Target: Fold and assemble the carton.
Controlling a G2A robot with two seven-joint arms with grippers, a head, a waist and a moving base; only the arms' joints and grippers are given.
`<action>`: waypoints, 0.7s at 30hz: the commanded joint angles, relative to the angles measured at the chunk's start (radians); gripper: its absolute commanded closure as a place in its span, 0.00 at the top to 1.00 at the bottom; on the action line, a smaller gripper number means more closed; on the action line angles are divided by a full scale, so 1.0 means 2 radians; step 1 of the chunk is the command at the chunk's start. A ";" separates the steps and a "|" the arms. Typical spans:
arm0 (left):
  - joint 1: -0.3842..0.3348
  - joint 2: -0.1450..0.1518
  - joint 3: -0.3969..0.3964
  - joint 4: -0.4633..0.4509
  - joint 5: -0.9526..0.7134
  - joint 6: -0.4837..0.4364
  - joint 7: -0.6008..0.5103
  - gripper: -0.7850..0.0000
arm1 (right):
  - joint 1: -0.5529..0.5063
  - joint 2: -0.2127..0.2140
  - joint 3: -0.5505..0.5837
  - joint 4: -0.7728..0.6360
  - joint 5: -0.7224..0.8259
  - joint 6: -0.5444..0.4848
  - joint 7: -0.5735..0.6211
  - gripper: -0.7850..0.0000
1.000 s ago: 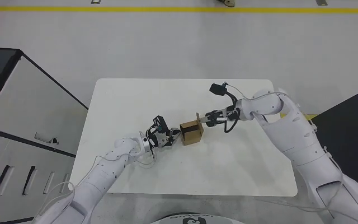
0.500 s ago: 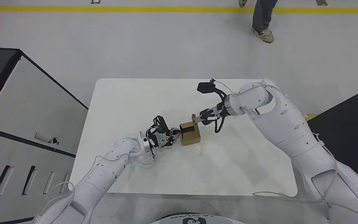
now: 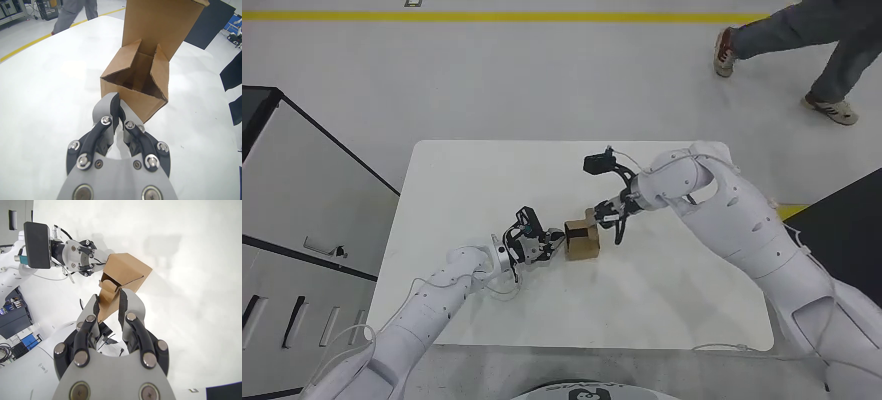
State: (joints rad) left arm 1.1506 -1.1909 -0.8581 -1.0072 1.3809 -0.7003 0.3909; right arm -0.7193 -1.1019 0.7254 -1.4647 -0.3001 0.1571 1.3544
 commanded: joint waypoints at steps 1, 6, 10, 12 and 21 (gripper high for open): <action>0.000 0.000 0.000 0.000 0.000 0.000 0.000 0.00 | 0.004 -0.002 -0.004 -0.003 -0.002 0.006 0.003 0.33; 0.000 0.000 0.000 0.000 0.000 0.000 0.000 0.00 | 0.010 -0.004 -0.005 -0.004 -0.004 0.023 0.004 0.35; 0.000 0.000 0.000 0.000 0.000 0.000 0.000 0.00 | 0.007 -0.004 0.002 -0.007 0.003 0.044 0.004 0.35; 0.000 0.000 0.000 0.000 0.000 0.000 0.000 0.00 | 0.002 -0.002 0.010 -0.009 0.013 0.050 0.001 0.35; 0.000 0.000 0.000 0.000 0.000 0.000 0.000 0.00 | -0.035 0.006 0.045 -0.026 0.041 0.069 -0.032 0.44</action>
State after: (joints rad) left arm 1.1506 -1.1909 -0.8581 -1.0072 1.3809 -0.7003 0.3909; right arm -0.7770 -1.0914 0.8033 -1.5131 -0.2357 0.2921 1.3050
